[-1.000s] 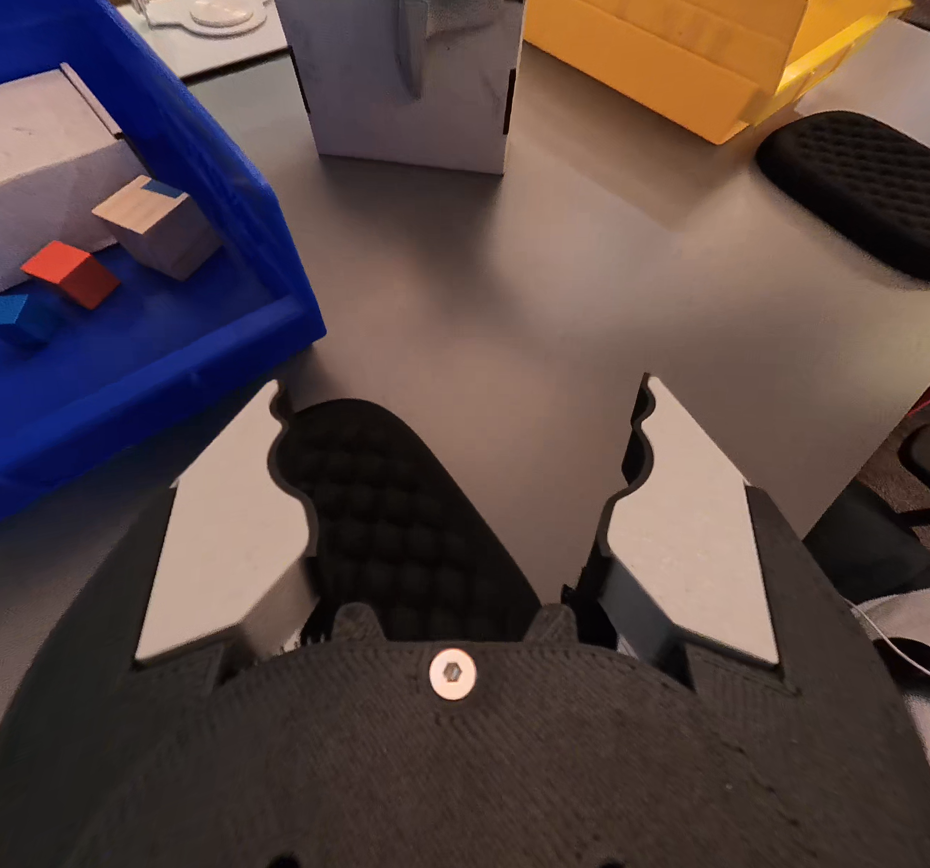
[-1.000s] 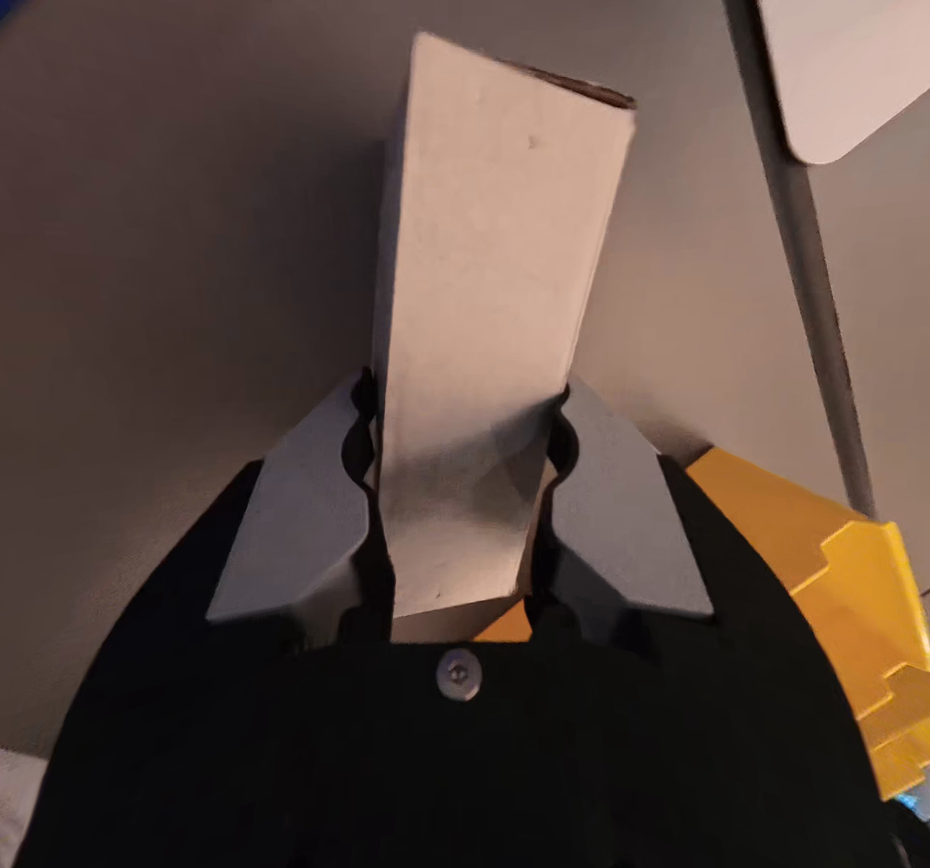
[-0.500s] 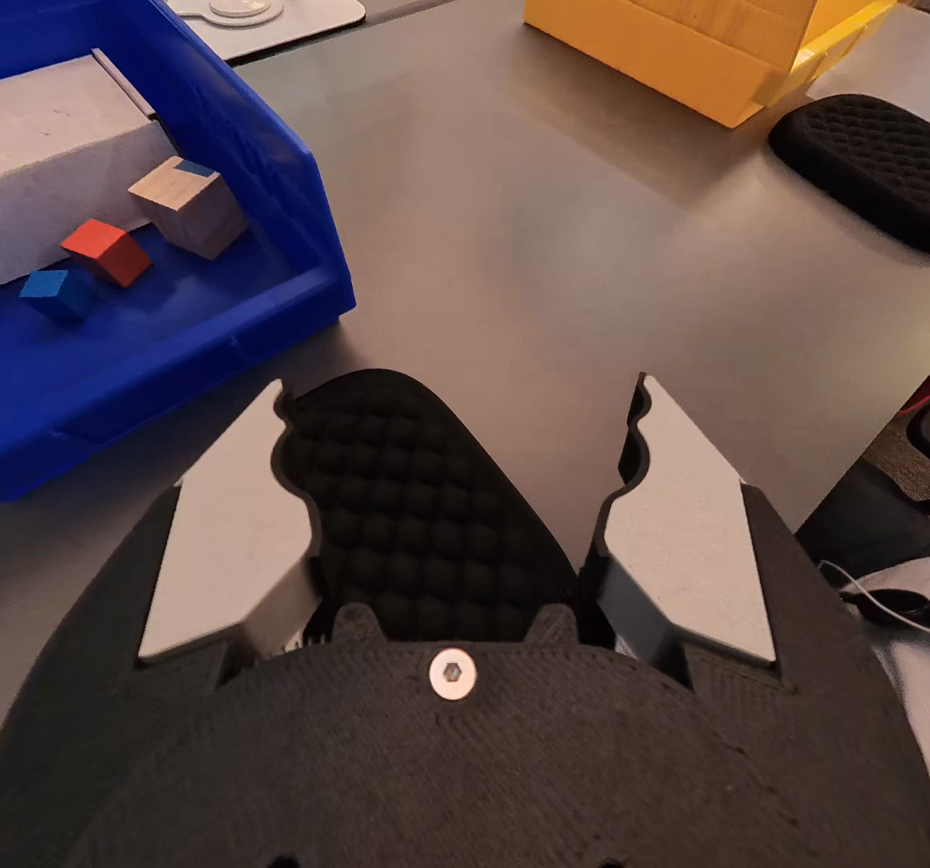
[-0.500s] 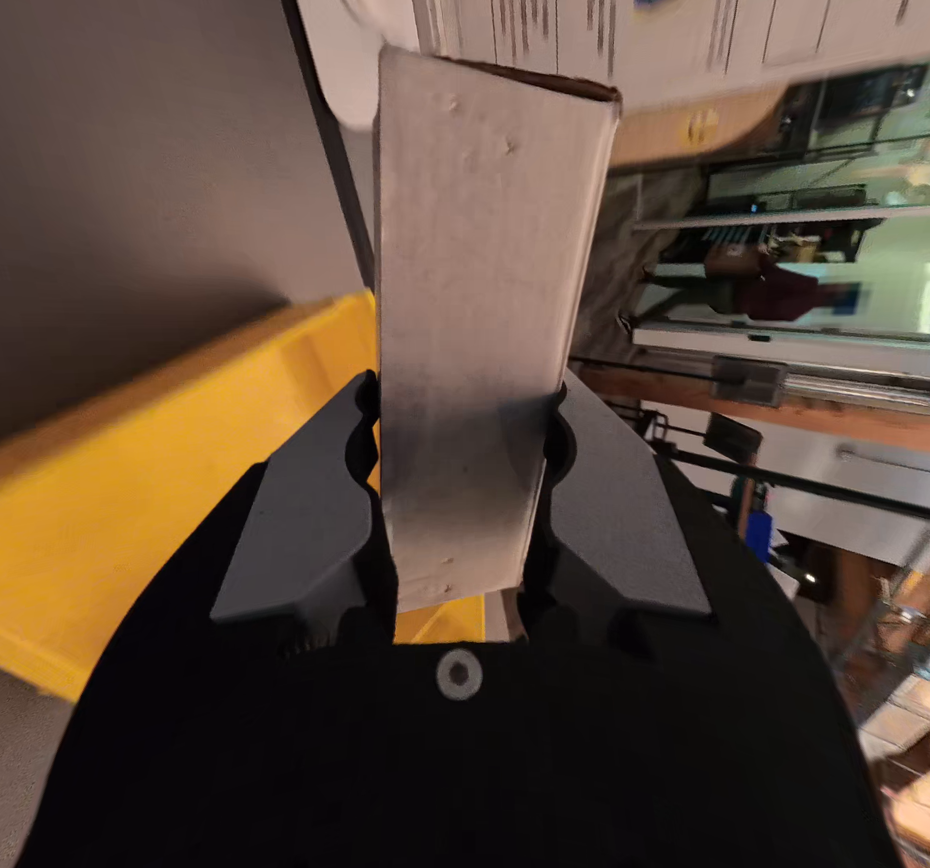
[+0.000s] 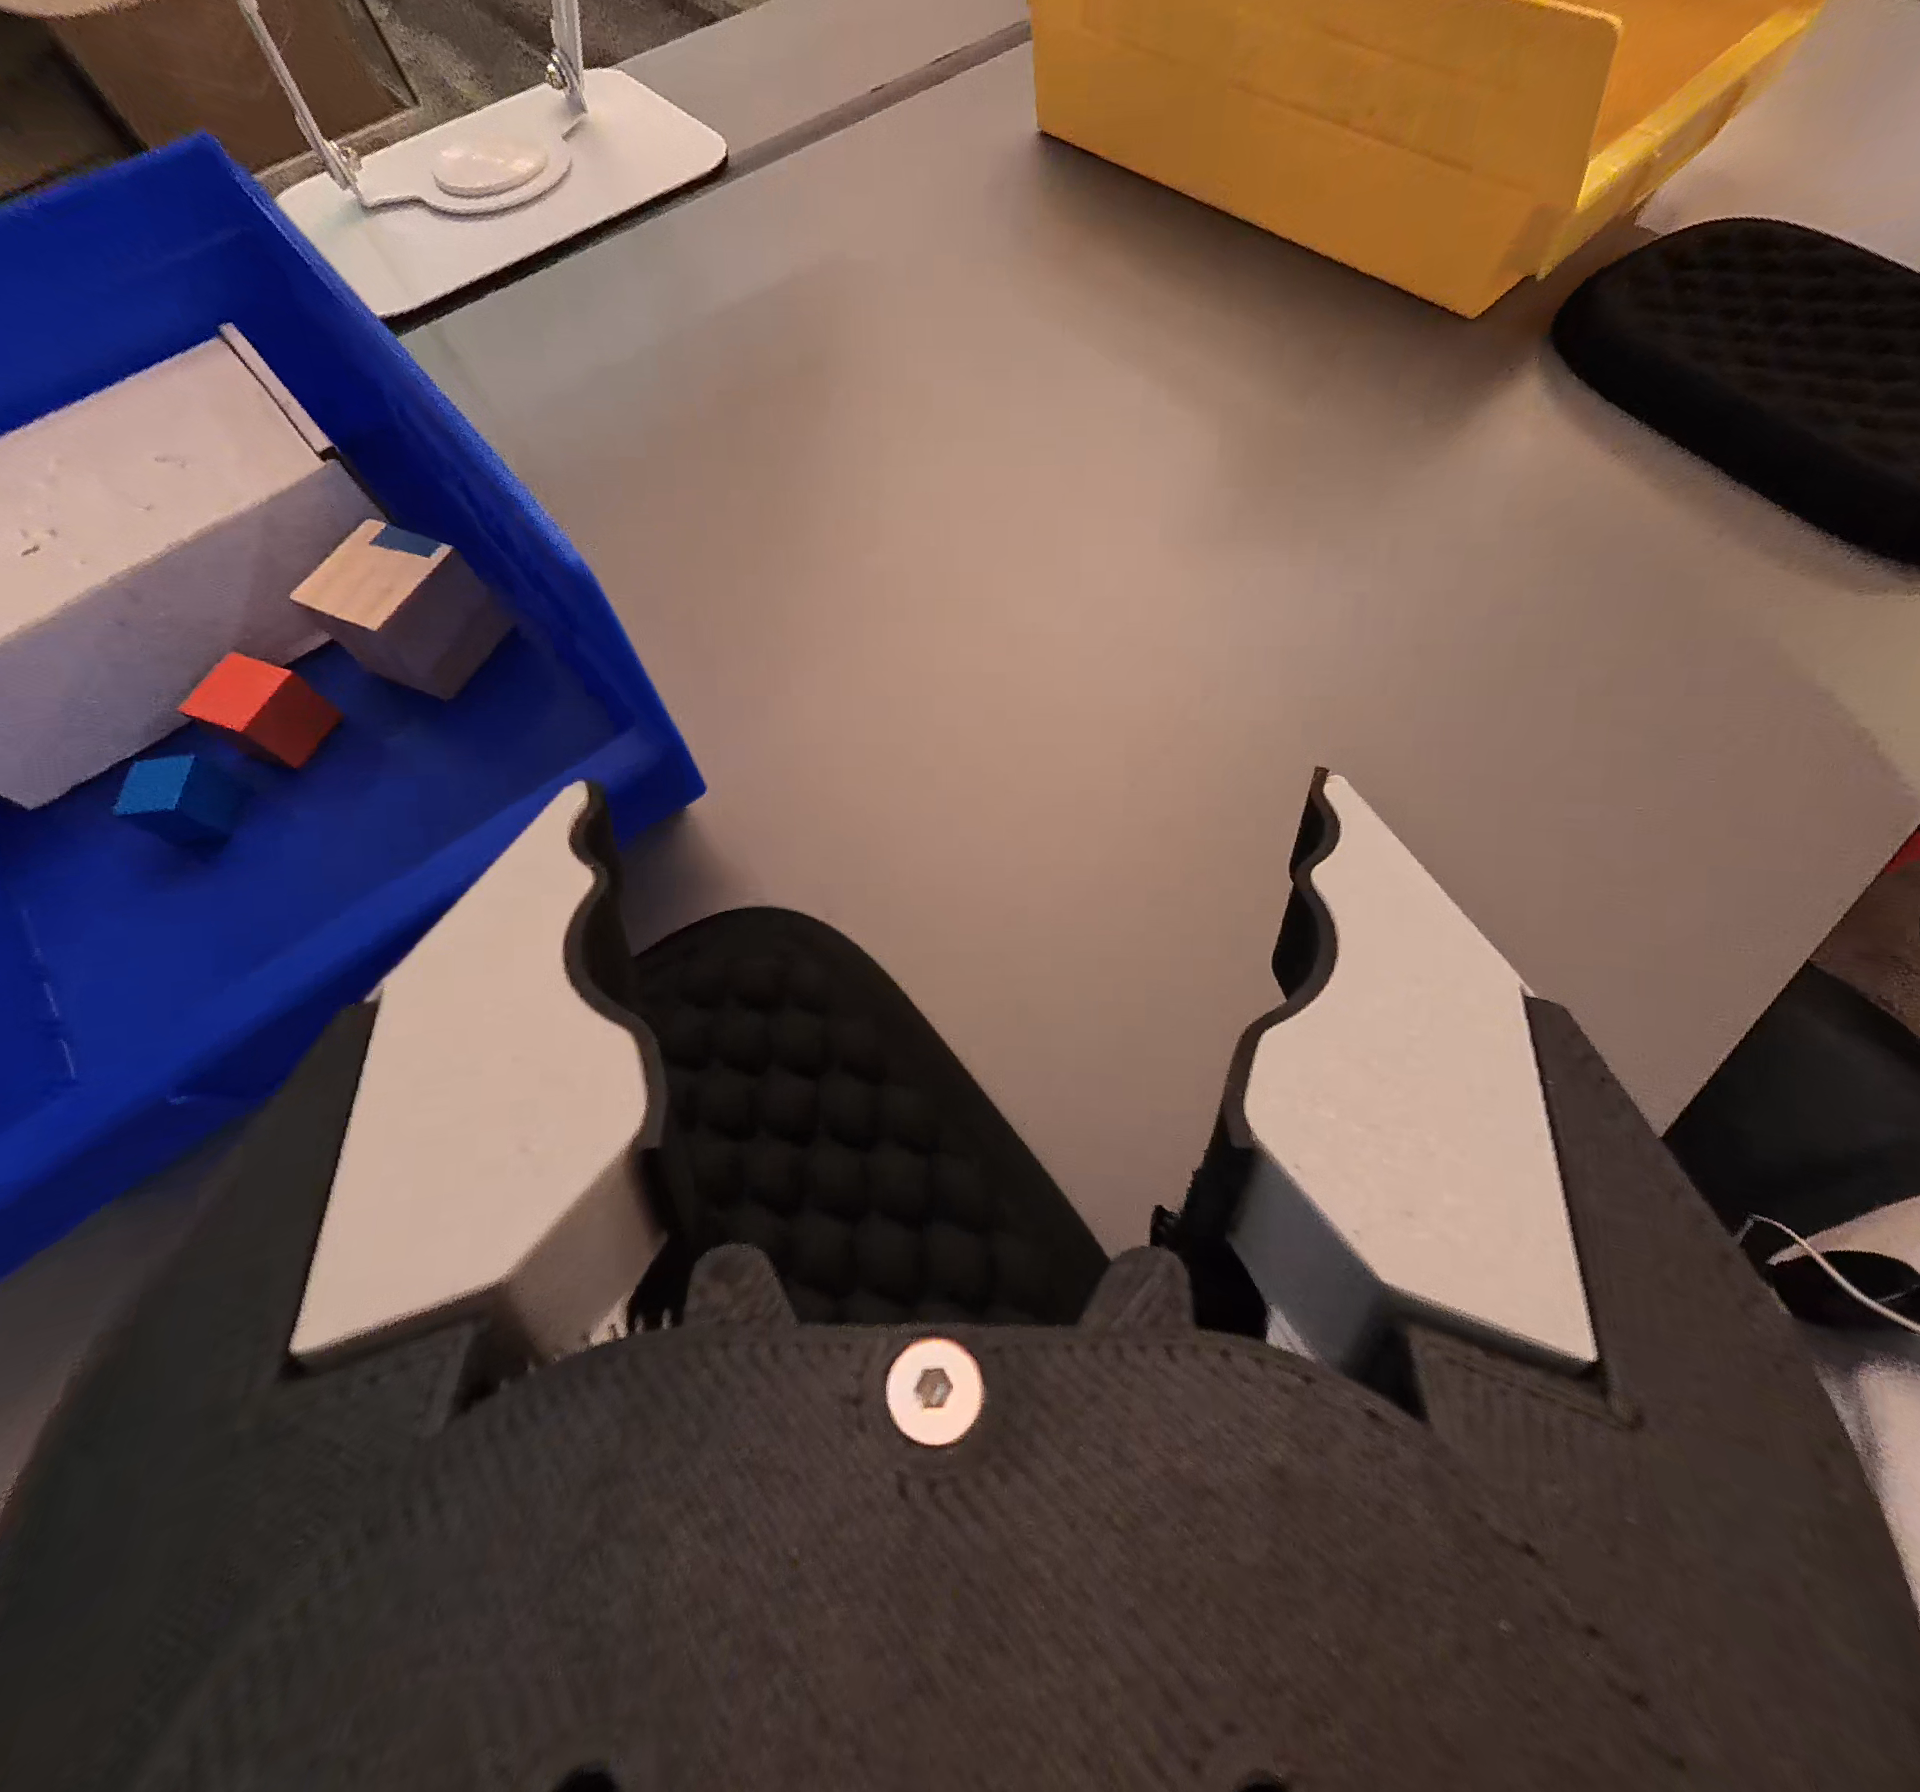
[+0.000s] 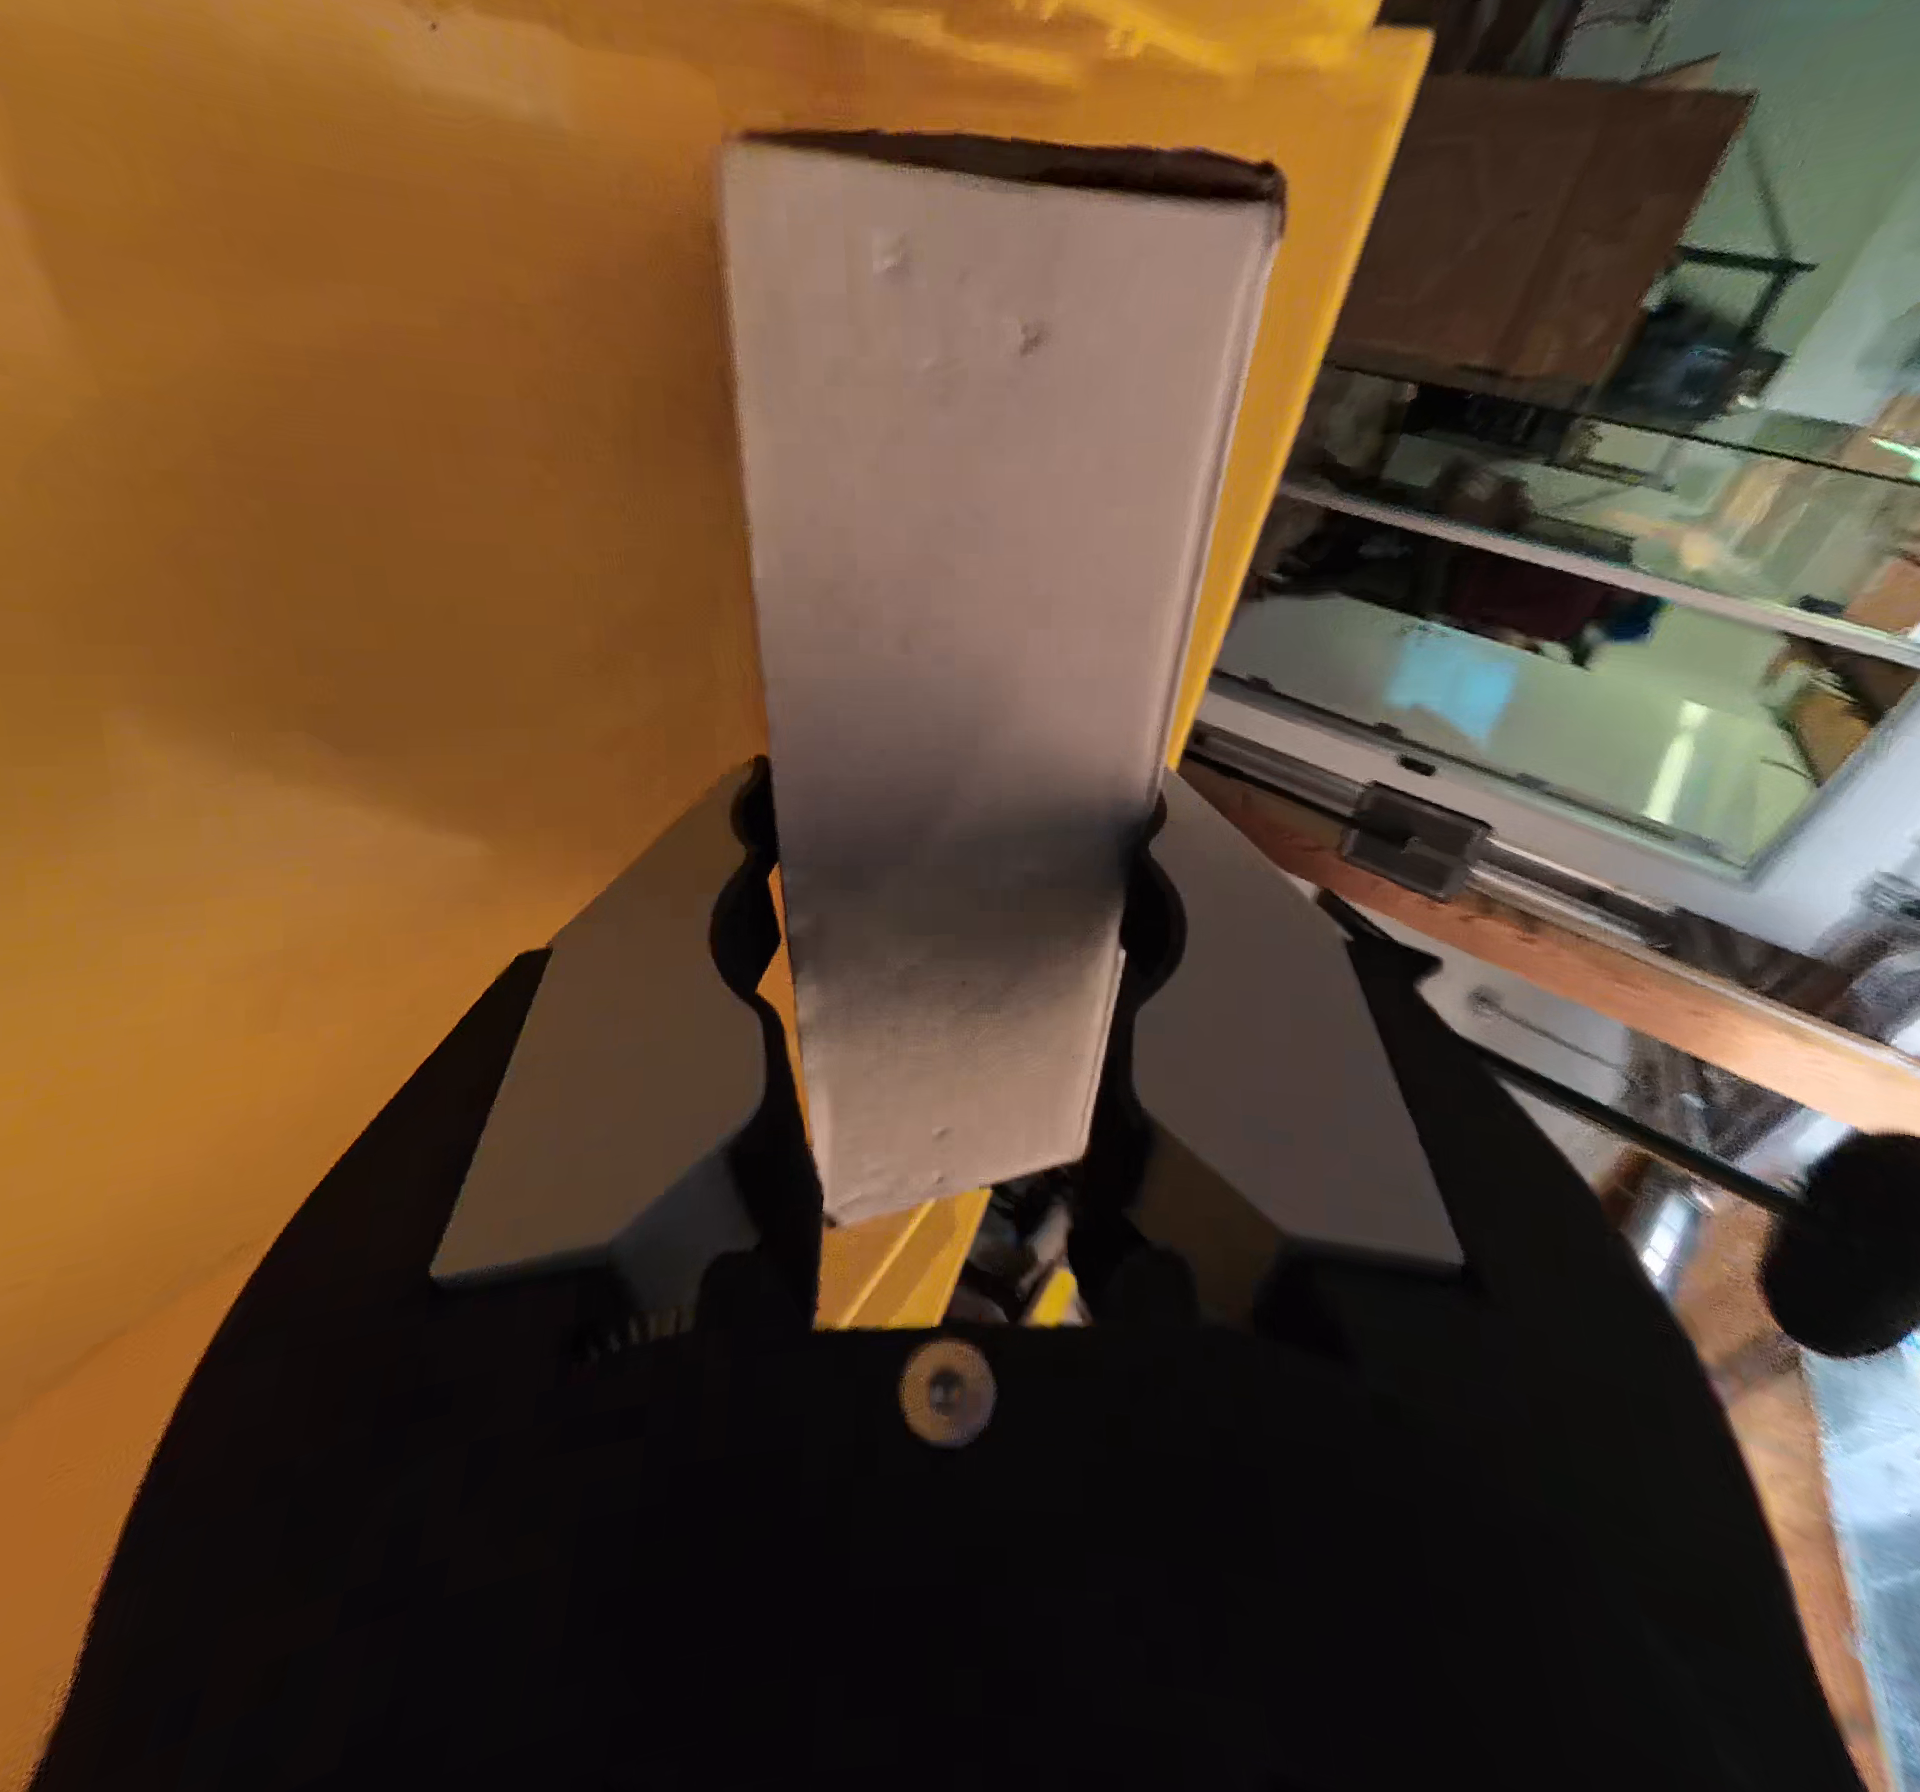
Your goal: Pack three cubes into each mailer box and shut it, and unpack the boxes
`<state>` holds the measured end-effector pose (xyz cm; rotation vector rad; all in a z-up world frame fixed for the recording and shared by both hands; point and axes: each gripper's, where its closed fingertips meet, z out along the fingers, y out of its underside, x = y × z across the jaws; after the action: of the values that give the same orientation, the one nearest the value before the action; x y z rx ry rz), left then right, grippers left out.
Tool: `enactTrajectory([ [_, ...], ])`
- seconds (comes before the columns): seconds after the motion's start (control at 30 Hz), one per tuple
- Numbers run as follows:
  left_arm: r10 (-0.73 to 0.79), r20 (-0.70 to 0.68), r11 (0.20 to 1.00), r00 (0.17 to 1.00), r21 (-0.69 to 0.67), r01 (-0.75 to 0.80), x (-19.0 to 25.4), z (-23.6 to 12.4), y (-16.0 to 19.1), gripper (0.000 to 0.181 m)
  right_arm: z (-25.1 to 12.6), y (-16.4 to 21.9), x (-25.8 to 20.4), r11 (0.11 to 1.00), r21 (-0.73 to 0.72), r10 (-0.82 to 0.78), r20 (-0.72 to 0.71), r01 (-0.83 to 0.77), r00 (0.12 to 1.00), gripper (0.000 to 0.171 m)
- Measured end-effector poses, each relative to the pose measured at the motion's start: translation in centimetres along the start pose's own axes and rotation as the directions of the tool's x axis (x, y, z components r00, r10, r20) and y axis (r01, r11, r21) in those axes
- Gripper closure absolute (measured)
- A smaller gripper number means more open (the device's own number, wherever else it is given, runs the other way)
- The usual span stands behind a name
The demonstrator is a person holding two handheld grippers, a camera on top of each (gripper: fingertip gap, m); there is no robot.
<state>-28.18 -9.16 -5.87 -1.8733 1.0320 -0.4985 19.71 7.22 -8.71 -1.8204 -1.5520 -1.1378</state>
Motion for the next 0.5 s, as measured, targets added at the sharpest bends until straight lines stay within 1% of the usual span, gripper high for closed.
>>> enactTrajectory([
  [0.03,0.004,0.002,1.000,1.000,0.000,-0.004,0.1,0.0,-0.2,0.054,0.4,0.2,0.2,1.000,-0.012,-0.001,-0.027,0.001,1.000,0.105],
  [0.1,0.012,0.005,1.000,1.000,-0.003,-0.012,0.3,0.0,-0.4,0.054,0.7,0.4,0.1,0.999,0.000,0.036,-0.024,-0.036,0.999,0.105],
  [0.2,0.025,0.008,1.000,1.000,-0.014,-0.025,0.6,0.1,-0.5,0.054,0.7,1.1,-1.0,0.996,-0.024,0.081,0.023,-0.081,0.996,0.107],
  [0.3,0.033,0.009,0.999,0.999,-0.015,-0.033,0.7,0.1,-0.6,0.054,-0.4,0.9,-2.7,0.992,0.004,0.124,0.114,-0.125,0.986,0.106],
  [0.37,0.030,0.003,0.999,1.000,-0.015,-0.030,0.8,0.1,-0.6,0.054,-1.4,0.9,-3.6,0.987,0.002,0.160,0.184,-0.163,0.970,0.100],
  [0.4,0.031,0.002,0.999,1.000,-0.015,-0.031,0.8,0.1,-0.6,0.054,-2.3,1.2,-4.0,0.979,-0.011,0.202,0.230,-0.205,0.952,0.100],
  [0.43,0.033,0.003,0.999,0.999,-0.016,-0.033,0.8,0.0,-0.5,0.054,-3.5,1.5,-3.8,0.960,-0.025,0.277,0.252,-0.280,0.927,0.092],
  [0.47,0.036,0.004,0.999,0.999,-0.016,-0.035,0.8,-0.1,-0.5,0.053,-4.9,1.9,-2.7,0.923,-0.023,0.378,0.235,-0.384,0.896,0.092],
  [0.5,0.036,0.006,0.999,0.999,-0.011,-0.036,0.8,-0.2,-0.4,0.054,-6.4,2.1,-1.5,0.863,0.014,0.490,0.223,-0.505,0.843,0.092],
])
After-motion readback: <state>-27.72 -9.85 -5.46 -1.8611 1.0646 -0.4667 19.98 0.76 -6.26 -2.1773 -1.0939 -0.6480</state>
